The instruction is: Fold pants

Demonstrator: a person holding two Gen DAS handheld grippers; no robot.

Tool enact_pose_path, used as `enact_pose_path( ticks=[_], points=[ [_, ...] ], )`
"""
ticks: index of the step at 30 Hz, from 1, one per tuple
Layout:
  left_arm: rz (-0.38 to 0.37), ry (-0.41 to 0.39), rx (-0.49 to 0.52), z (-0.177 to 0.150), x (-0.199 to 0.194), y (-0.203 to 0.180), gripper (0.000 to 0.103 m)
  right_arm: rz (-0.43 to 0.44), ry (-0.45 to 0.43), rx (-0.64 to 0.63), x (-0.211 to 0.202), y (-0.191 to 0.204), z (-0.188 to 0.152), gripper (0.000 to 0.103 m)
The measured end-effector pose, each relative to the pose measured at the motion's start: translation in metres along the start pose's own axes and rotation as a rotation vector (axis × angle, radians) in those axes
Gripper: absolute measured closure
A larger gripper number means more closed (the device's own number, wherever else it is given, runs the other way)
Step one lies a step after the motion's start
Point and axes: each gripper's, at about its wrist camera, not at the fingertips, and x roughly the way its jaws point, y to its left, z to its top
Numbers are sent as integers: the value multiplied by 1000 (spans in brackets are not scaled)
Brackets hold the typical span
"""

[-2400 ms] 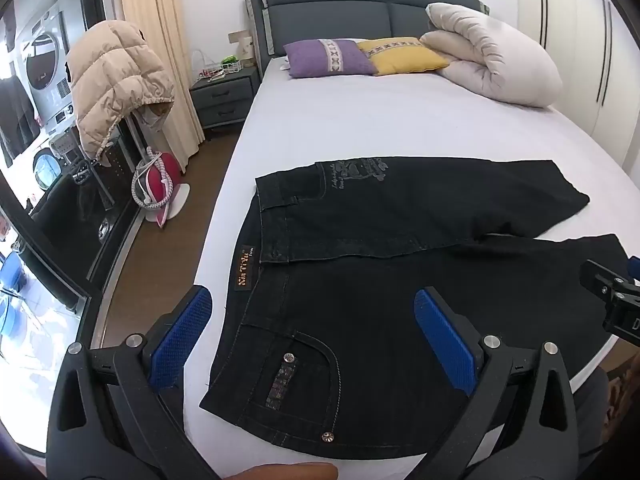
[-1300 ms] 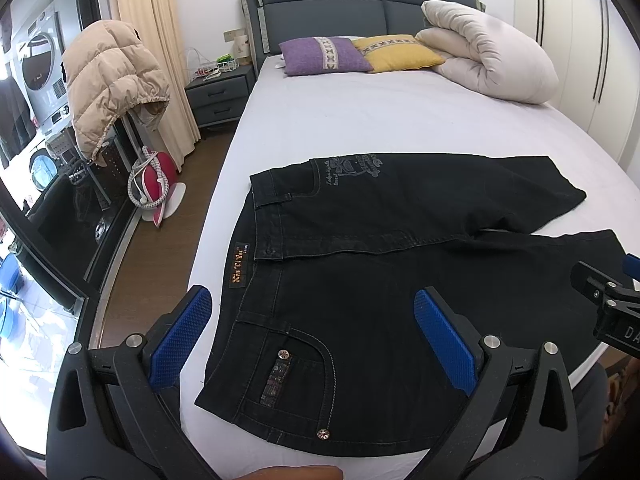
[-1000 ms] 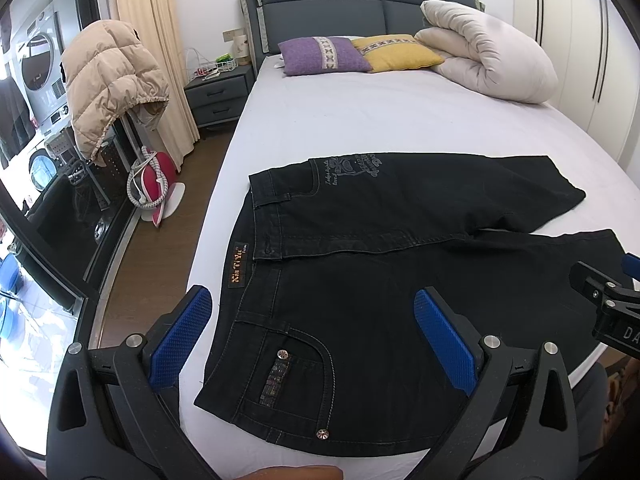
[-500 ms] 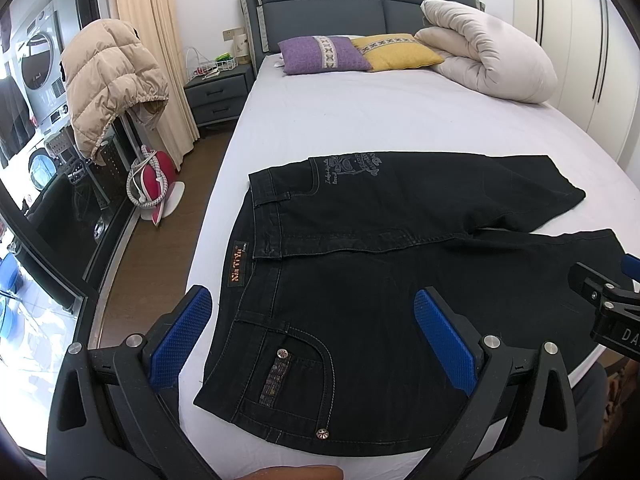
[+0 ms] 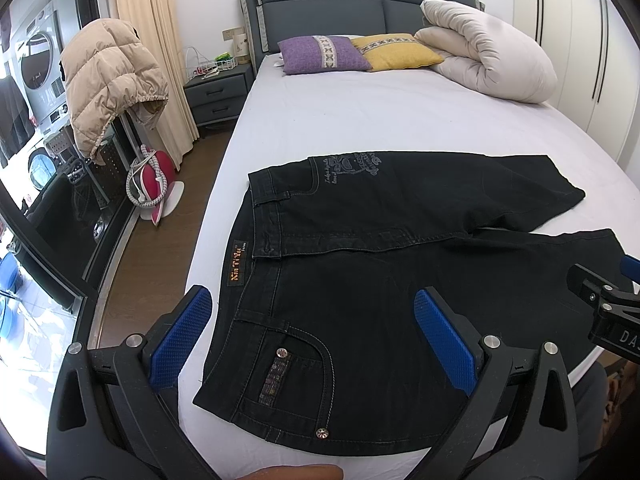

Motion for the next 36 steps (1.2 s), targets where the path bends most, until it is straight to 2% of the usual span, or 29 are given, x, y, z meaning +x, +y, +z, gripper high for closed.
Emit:
enact_pose_path(
  ticks=[21,27,30,36],
  points=[
    [-7,5,-1,-6,3,-5,0,-2,3,-3,1,2,-4,0],
    [-37,19,-11,-10,6,-1,0,-1,5,-6,2,5,-5,0],
    [-91,47,-19,-8,10,0,0,-1,8,-8,3,5,-4,0],
    [-307,96,9,-9,29,-3,0,2,16,-18,8,5,-1,0]
  ],
)
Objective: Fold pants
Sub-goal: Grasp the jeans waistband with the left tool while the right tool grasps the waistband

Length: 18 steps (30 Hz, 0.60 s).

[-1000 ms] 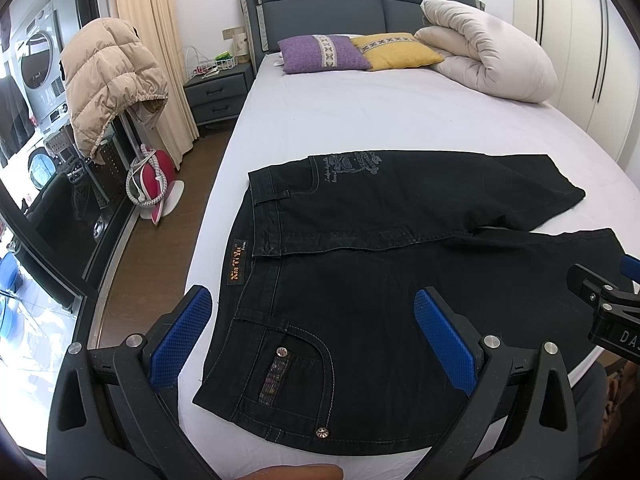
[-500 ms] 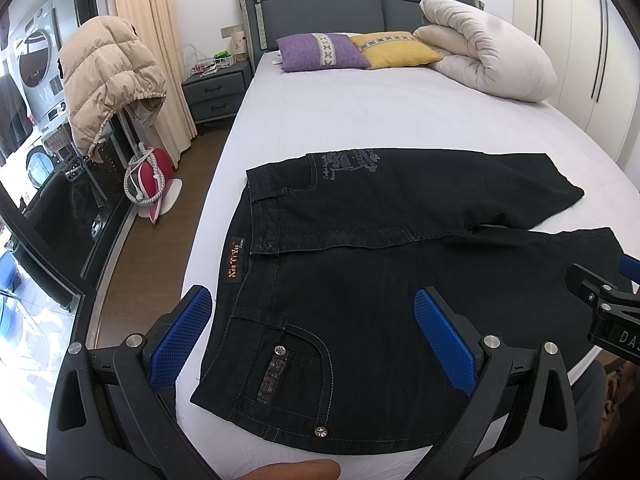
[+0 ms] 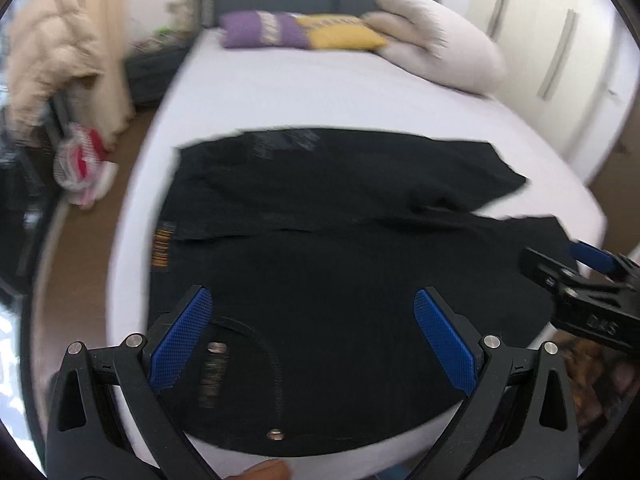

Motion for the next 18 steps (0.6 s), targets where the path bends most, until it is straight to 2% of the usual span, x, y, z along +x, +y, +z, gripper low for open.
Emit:
enact_pose_path(
  ticks=[3,6,9,15,16,18],
  points=[
    [34,7,27,-3,5,-3,0,5,4,-6,5,0,2,0],
    [11,32,2,0,12,3,0,23,3,-13,11,-3,5,0],
    [-12,11,-7,16,21,18,0,75,13,-24,22,-7,10,0],
    [32,-17,187,88,68,35,0,198,26,-61,52,-21,32,0],
    [29,-18,219,103,78,37,0,204,28,-70,56,-23,36,0],
    [-25,1,266,139,105,45,0,228,43,-94,71,-28,46,3]
  ],
)
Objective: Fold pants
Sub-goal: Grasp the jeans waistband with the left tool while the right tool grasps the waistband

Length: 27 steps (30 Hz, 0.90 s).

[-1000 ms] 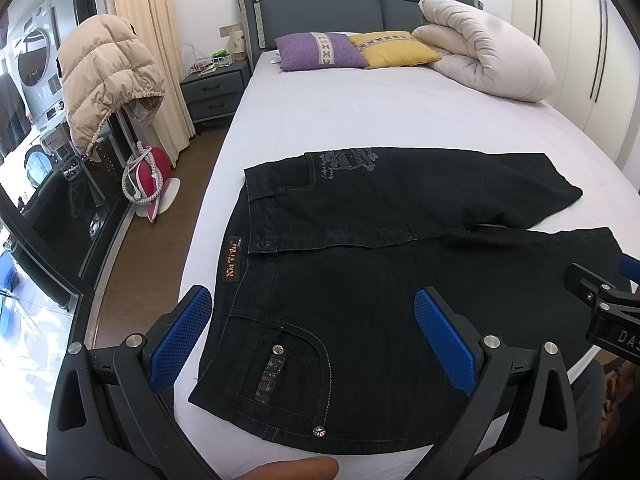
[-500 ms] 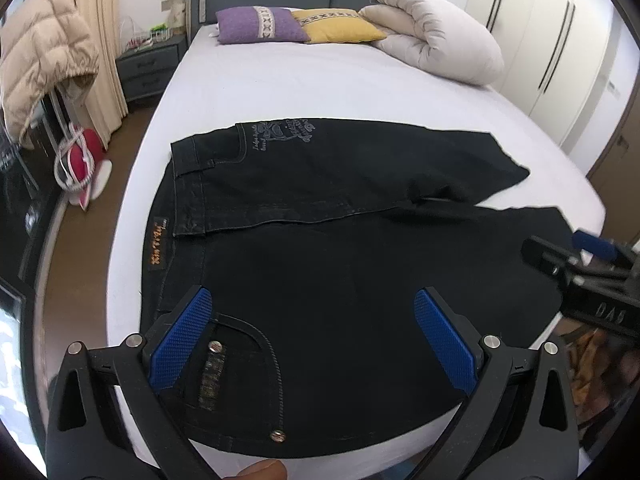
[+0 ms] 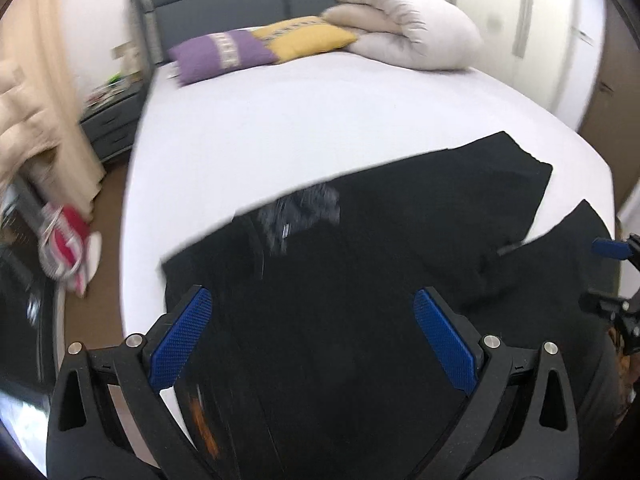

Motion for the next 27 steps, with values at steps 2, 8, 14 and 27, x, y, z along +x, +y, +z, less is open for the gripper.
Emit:
enact_pose_path(
  ticks=[2,8,14,27],
  points=[
    [-44,39,40,28,28,15,0,35,12,-20,10,-8,7,4],
    [-111,201,127,79,120,55,0,115,29,-112,41,-26,30,6],
    [-146,290,147,89,167,86,5,186,42,-170,68,-29,49,12],
    [-132,442,200,90,195,104,86,260,58,-308,115,-8,111,37]
  ],
)
